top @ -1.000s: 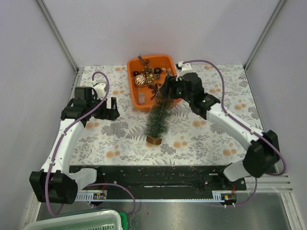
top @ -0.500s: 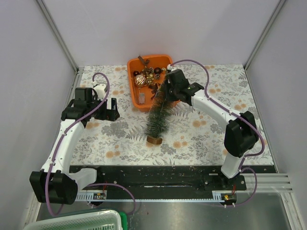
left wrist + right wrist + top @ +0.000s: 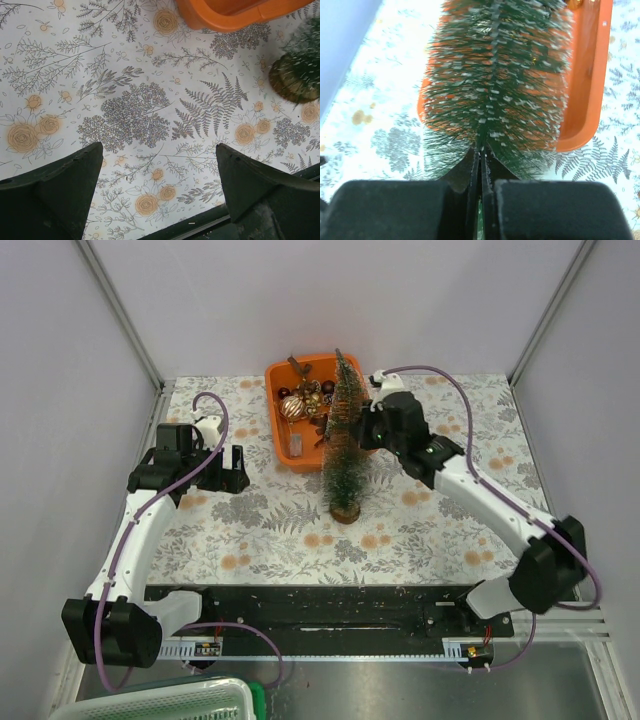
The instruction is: Decorate the small christmas tree
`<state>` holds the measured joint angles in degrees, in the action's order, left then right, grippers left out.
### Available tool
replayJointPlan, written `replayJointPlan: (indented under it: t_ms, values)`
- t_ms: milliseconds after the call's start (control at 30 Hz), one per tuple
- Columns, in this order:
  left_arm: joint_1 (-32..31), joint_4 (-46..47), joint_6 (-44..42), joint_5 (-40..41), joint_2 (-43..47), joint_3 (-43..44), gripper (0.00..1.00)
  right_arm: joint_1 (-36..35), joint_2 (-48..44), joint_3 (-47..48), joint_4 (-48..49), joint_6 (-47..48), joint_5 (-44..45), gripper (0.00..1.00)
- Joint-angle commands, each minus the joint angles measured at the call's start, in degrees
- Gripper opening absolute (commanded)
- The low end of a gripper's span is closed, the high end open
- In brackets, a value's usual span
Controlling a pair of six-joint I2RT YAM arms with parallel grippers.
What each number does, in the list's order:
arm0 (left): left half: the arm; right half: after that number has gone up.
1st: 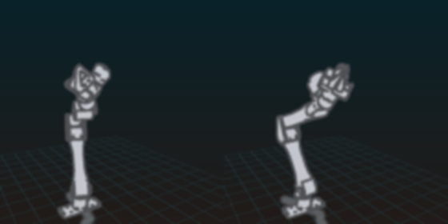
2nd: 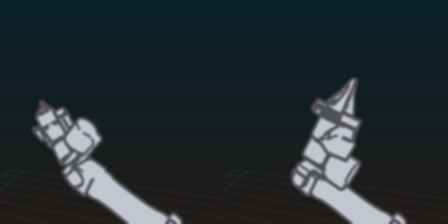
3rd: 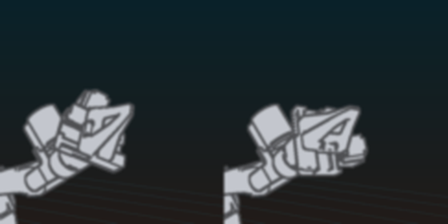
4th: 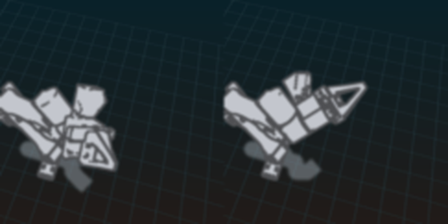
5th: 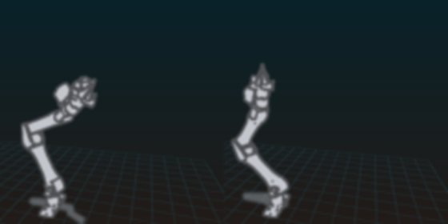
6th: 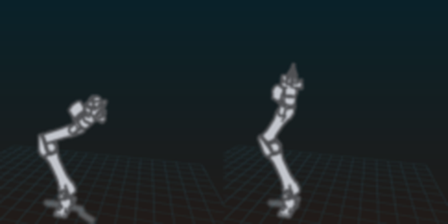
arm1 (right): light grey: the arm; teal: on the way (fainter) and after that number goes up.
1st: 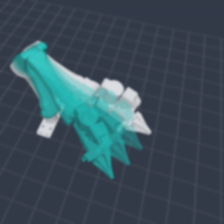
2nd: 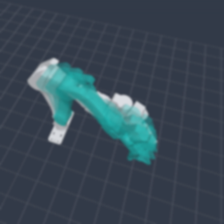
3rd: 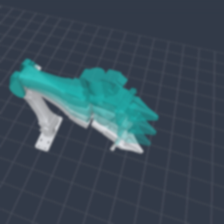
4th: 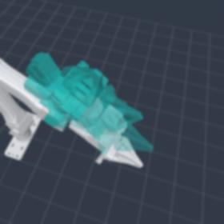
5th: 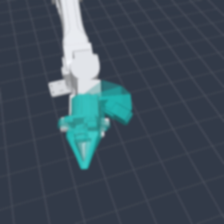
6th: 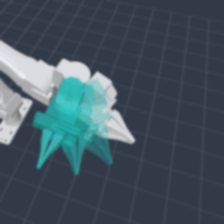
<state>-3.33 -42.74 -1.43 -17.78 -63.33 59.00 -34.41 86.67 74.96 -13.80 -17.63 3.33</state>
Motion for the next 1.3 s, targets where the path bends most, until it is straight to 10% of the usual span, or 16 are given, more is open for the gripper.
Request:
replayJointPlan:
  t_ms: [0,367,1267]
  values:
    - [-0.01,2.57,0.29,-0.33,1.02,-0.2,0.99,0.31,-10.02,-7.71,16.06,1.46,-3.16,0.0]
    - [-0.09,2.58,1.17,0.47,0.4,0.59,0.99,-0.22,-22.77,-28.63,27.68,-7.85,-3.6,0.0]
    - [-0.01,2.58,1.17,0.91,0.4,0.59,0.99,-10.49,-28.66,-37.07,37.45,-5.93,3.25,0.0]
